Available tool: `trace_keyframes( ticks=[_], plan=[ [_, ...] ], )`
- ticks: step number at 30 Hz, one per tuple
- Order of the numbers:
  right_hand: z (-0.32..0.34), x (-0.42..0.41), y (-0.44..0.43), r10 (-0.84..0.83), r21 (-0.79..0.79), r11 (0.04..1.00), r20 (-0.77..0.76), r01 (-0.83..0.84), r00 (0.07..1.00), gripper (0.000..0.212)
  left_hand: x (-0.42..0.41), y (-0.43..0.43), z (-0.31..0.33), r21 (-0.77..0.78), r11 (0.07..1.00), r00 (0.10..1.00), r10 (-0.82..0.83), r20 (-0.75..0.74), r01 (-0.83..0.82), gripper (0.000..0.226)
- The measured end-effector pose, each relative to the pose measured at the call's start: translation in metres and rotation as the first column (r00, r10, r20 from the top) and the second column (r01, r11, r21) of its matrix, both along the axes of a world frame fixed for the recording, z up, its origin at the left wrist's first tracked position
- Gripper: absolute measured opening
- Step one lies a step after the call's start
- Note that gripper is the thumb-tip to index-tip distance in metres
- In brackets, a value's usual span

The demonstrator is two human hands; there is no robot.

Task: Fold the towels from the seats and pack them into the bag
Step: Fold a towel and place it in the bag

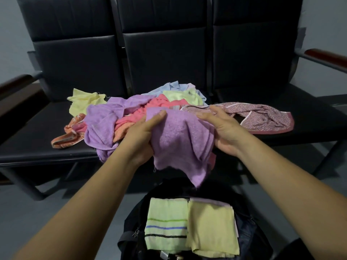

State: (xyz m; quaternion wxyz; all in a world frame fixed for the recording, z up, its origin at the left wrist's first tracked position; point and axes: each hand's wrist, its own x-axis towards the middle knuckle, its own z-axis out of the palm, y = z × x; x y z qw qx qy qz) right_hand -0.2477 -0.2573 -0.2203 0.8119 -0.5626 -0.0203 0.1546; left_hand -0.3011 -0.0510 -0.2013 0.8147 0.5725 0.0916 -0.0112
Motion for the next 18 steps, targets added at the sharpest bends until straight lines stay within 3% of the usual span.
trace_keyframes(
  ticks=[2, 4, 6, 8, 11, 13, 18],
  plan=[
    [-0.006, 0.001, -0.004, 0.145, -0.101, 0.985, 0.02, -0.142, 0.989, 0.1, 0.002, 0.002, 0.002, -0.101, 0.994, 0.998, 0.022, -0.06, -0.028, 0.032],
    [-0.014, -0.001, -0.003, 0.26, -0.154, 0.957, 0.067, -0.247, 0.963, 0.095, 0.003, 0.007, 0.003, -0.211, 0.977, 0.996, 0.002, -0.086, -0.02, 0.043],
    [-0.019, -0.004, 0.003, 0.242, -0.139, 0.964, 0.105, -0.227, 0.965, 0.083, 0.006, 0.014, 0.001, -0.233, 0.972, 0.999, -0.031, -0.032, 0.023, 0.066],
    [-0.017, -0.004, 0.008, 0.152, -0.066, 0.987, 0.104, -0.146, 0.983, 0.065, 0.008, 0.019, -0.001, -0.127, 0.989, 0.995, -0.066, 0.07, 0.075, 0.073],
    [-0.013, 0.002, 0.007, 0.018, 0.044, 0.999, 0.126, -0.024, 0.992, 0.046, 0.01, 0.027, -0.004, 0.196, 0.978, 0.983, -0.103, 0.15, 0.072, 0.045],
    [-0.011, 0.003, 0.003, -0.018, 0.023, 1.0, 0.145, 0.015, 0.989, 0.037, 0.011, 0.034, -0.008, 0.387, 0.921, 0.98, -0.122, 0.16, 0.052, 0.025],
    [-0.012, 0.004, 0.0, 0.019, -0.257, 0.965, 0.282, 0.056, 0.959, 0.036, 0.014, 0.034, -0.017, 0.396, 0.918, 0.992, -0.036, 0.12, -0.015, 0.017]
  ],
)
